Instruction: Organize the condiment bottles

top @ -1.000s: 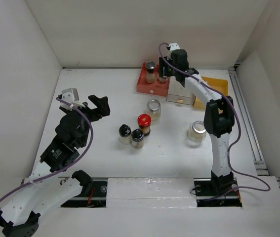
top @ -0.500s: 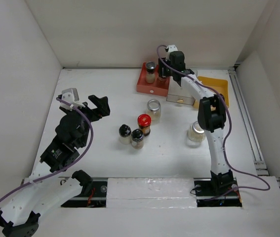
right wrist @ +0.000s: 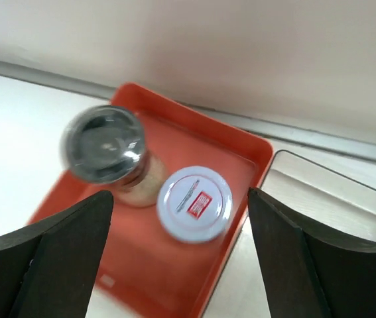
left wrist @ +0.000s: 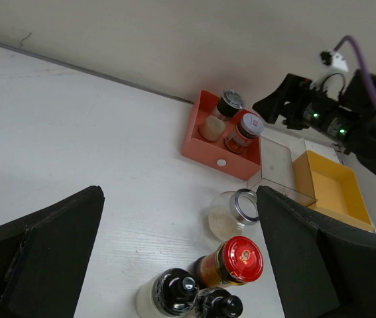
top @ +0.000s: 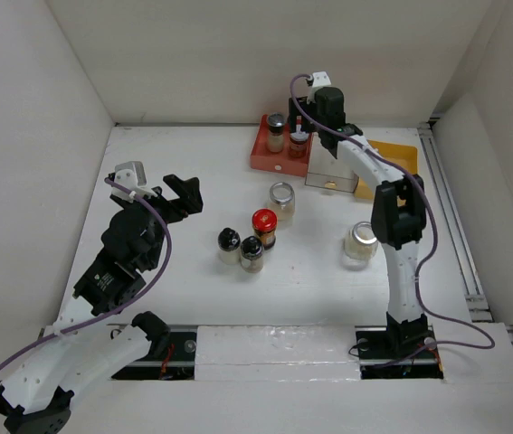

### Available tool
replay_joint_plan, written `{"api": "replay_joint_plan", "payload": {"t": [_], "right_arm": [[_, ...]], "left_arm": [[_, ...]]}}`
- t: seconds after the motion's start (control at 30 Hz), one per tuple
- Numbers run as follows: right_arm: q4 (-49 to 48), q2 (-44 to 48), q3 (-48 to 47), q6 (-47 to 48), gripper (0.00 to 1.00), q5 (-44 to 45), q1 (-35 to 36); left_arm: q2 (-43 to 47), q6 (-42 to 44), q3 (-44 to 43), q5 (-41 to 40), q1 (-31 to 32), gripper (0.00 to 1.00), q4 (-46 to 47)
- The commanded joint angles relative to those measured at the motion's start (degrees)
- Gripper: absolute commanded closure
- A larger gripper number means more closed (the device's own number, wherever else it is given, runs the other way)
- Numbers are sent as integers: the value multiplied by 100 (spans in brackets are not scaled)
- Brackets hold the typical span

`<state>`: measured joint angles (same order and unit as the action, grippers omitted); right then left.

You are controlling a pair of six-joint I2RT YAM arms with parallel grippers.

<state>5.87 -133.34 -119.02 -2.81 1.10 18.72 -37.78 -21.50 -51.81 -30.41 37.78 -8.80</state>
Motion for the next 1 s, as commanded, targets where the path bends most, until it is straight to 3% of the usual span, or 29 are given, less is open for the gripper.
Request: {"api": "replay_joint_plan", "payload": {"t": [0.0,0.1,0.23,0.3,0.4,0.5,0.6,0.73,0.97], "right_arm": [[-631,1255,560,0,12,13,105],[-631,2406,1501,0,11,528,175],[-552,4312,4439,-658,0,1812,237],[-149,5315,5219,-809,0,2260,237],[1146,6248,6030,-1272,0,2394,158],[1854,6985,6697,-1590,0,2010,-105],[1857,7478,7286,-1679,0,1332,-228],[2303,7480,7349,-1731,0,1331,-333],[2139,7191,7473,-1653,0,1085,-334]], "left_arm": [[-1,67,48,62,-7,4,273],[-1,67,48,62,-7,4,221],[51,67,48,62,-7,4,221],[112,67,48,123,-7,4,221],[113,14,48,123,-7,4,221],[113,14,-4,176,-7,4,221],[113,14,-4,176,-7,4,221],[113,14,-4,229,-7,4,221],[113,14,-4,229,-7,4,221]]}}
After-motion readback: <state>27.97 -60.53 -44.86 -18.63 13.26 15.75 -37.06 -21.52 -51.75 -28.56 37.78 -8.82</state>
